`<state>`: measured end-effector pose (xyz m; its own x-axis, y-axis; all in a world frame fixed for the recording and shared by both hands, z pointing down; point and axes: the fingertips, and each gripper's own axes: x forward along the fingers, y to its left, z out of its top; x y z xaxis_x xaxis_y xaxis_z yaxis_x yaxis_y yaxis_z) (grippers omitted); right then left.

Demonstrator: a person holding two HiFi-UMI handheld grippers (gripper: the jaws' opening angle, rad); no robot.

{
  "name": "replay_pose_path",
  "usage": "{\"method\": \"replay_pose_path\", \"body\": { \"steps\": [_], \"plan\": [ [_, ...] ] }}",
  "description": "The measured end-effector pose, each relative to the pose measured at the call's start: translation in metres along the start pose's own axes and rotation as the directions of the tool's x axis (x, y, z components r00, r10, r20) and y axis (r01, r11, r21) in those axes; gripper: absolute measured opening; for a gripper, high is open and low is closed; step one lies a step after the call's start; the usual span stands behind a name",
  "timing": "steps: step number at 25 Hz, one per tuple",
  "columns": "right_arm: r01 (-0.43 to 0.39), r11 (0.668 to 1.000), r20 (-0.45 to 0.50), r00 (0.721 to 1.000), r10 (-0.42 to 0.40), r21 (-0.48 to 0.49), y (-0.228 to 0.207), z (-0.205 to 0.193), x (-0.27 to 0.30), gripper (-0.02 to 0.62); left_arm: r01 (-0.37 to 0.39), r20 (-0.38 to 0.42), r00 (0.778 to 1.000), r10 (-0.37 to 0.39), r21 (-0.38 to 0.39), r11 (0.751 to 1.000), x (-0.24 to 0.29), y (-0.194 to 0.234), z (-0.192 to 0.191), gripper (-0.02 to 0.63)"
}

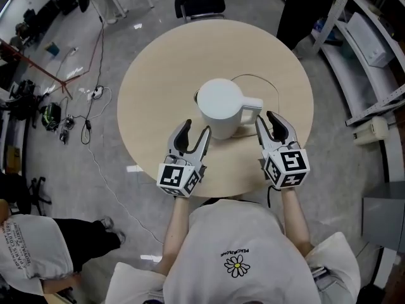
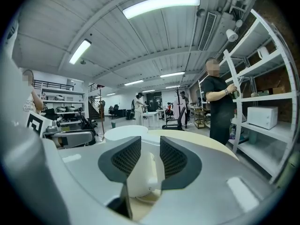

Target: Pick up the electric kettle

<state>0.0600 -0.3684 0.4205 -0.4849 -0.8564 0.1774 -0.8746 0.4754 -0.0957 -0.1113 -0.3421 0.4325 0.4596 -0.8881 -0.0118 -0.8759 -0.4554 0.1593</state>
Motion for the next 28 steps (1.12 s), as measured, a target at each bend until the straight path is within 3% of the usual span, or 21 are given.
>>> {"method": "replay_pose_path", "body": {
  "steps": [4,10,23,28],
  "plan": [
    [0.001,1.0,-0.06,0.998,-0.002,-0.01,-0.004,-0.022,0.02,0.159,0.045,-0.054,0.998,-0.045,-0.013,0.999,0.012,0.004,-0.025,0.302],
    [0.028,0.998,-0.126,0.991,-0.036,-0.062,-0.011,-0.046,0.044,0.186,0.097,-0.125,0.987,-0.098,-0.013,0.995,0.03,0.005,-0.05,0.359],
    [0.064,0.995,-0.168,0.983,-0.077,-0.081,-0.027,-0.062,0.08,0.186,0.18,-0.148,0.972,-0.183,-0.033,0.983,0.057,0.01,-0.066,0.457],
    [0.083,0.994,-0.165,0.982,-0.093,-0.068,-0.031,-0.065,0.088,0.154,0.247,-0.228,0.946,-0.229,0.053,0.968,0.066,0.0,-0.08,0.465]
  ]
}}
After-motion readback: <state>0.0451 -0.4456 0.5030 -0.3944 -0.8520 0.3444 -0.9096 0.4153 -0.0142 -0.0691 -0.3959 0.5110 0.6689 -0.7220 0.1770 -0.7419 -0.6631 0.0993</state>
